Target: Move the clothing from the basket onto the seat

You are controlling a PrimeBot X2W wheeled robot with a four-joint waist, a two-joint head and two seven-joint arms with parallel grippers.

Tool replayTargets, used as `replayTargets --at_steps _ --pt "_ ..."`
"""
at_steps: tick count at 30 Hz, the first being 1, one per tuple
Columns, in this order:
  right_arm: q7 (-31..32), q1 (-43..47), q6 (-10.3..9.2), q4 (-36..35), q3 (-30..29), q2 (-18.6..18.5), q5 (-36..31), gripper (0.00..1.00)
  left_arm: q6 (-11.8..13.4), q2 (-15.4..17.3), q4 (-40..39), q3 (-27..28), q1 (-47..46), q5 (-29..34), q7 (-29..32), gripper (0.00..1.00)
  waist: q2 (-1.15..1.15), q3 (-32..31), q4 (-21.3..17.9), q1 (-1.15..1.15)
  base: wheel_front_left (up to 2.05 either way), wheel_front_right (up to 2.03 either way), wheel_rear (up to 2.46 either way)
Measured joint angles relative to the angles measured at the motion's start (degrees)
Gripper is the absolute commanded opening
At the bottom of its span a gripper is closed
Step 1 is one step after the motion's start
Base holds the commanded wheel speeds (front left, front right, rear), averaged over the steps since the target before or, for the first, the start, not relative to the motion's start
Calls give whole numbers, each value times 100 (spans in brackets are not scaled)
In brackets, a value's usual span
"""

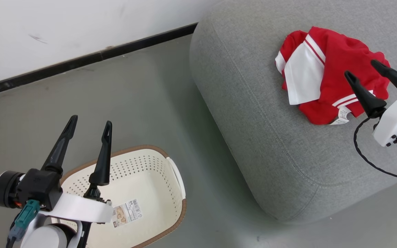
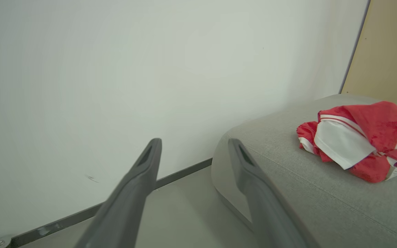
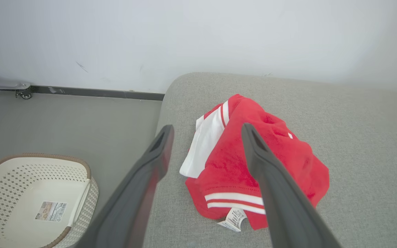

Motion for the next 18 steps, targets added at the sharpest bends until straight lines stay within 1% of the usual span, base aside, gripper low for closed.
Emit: replayTargets --at_steps 6,12,18 --pt "-386 1 0 -108 -65 34 -143 100 186 -68 115 144 100 -2 -3 100 0 -154 188 0 0 0 0" --pt "-738 6 0 -140 -182 238 -308 100 359 -122 235 232 264 -65 -5 100 0 -319 383 0 0 0 0" --pt "-1126 38 0 -46 -494 444 -500 100 513 -236 319 311 397 -120 -48 100 0 -494 590 0 0 0 0"
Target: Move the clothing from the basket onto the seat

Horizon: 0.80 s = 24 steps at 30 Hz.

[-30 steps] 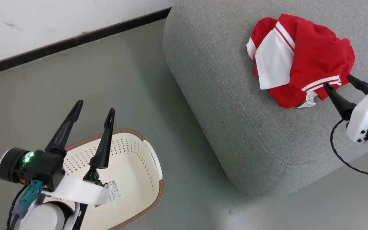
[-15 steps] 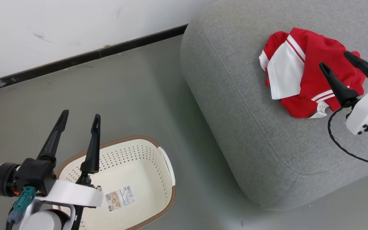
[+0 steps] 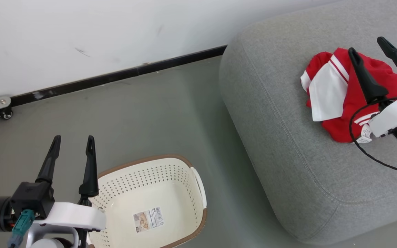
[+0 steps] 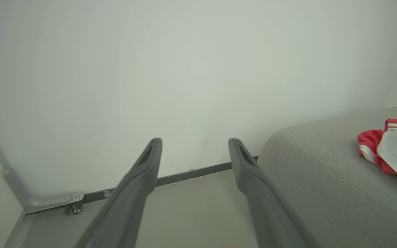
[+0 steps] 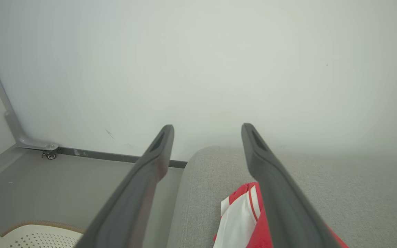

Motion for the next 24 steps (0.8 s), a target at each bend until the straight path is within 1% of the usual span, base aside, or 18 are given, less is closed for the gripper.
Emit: replayTargets --at_steps 2,6,17,24 --pt "-60 25 0 3 -30 49 -16 100 19 -27 22 3 25 -22 1 100 0 -30 35 0 0 0 0" --pt "-245 203 0 8 -163 331 -102 100 88 -80 63 21 118 -25 0 100 0 -155 175 0 0 0 0" --pt "-552 806 0 44 -405 979 -456 100 152 -247 245 -66 283 -73 -7 100 0 -512 545 0 0 0 0" --pt "-740 1209 0 57 -791 1338 -754 100 201 -309 363 -166 361 -70 -5 100 0 -723 759 0 0 0 0"
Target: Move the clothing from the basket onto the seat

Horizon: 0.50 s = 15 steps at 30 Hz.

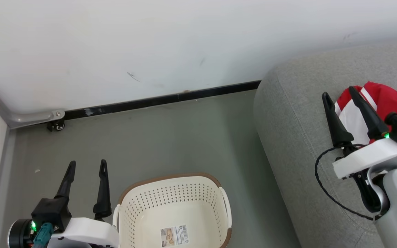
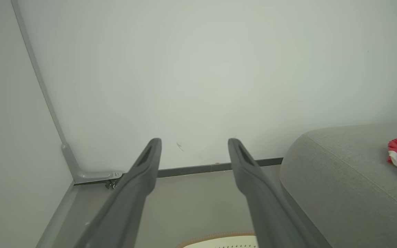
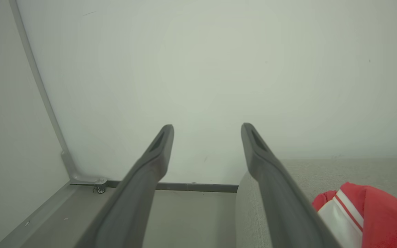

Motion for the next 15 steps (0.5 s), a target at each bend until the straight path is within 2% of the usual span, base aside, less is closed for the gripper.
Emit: replayTargets --at_steps 6,15 --pt "-57 397 0 -2 -328 357 -226 100 0 -47 137 -68 0 0 8 100 0 -171 150 0 0 0 0" --pt "-80 940 0 -42 -501 790 -614 100 -1 -78 290 -142 5 0 12 100 0 -398 313 0 0 0 0"
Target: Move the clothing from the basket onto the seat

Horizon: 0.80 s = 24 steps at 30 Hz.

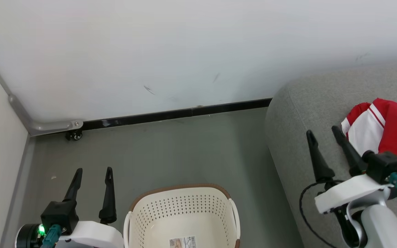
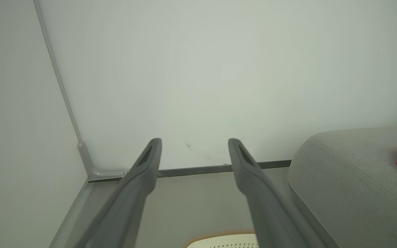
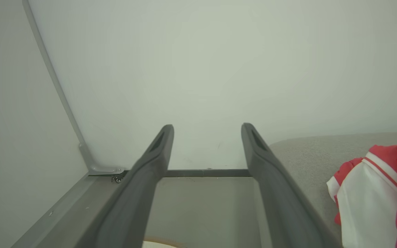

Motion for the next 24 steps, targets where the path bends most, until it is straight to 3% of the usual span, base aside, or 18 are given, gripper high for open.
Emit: replayTargets --at_steps 11,24 --pt "60 575 0 -153 -124 520 -394 100 0 -43 152 -104 25 0 56 100 0 -185 91 0 0 0 0" --pt "189 1039 0 -426 -218 647 -600 100 1 -54 238 -135 203 5 56 100 0 -291 122 0 0 0 0"
